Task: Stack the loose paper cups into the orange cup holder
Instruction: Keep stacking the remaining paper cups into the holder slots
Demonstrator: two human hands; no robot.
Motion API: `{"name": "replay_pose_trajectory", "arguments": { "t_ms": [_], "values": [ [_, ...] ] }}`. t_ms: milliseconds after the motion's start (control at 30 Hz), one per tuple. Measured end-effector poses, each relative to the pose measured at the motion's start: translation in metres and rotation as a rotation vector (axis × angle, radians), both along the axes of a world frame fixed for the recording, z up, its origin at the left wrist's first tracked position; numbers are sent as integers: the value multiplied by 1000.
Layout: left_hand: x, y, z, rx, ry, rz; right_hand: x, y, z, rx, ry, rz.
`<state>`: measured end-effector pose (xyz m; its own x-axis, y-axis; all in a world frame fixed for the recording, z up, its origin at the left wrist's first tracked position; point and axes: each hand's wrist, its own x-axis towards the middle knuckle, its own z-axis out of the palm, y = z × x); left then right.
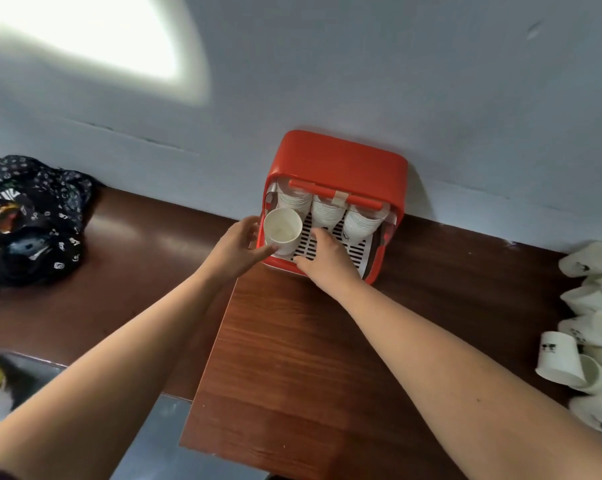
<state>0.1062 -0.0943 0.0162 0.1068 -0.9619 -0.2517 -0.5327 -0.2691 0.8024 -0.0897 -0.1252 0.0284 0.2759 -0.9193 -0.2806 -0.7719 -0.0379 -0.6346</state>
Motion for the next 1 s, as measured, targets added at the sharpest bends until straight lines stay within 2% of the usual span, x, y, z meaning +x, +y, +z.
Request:
{"name": "replay_pose_trajectory", "arguments": {
  "t_ms": [167,300,400,667,833,1000],
  "values": [
    [2,41,0,79,-157,30,-74,41,5,-10,114,-11],
    [-43,71,6,127,-278,-143,-152,84,5,-48,269,-86],
    [-106,84,11,86,-346,-315,-211,118,8,-67,318,-155],
    [-316,106,24,-10,-250,-568,-399,214,28,-34,376,-350],
    [-443,121,26,-23,-231,-702,-512,278,33,-23,380,-598],
    [-553,134,24,-26,-211,-835,-586,326,23,23,355,-796]
  ]
}}
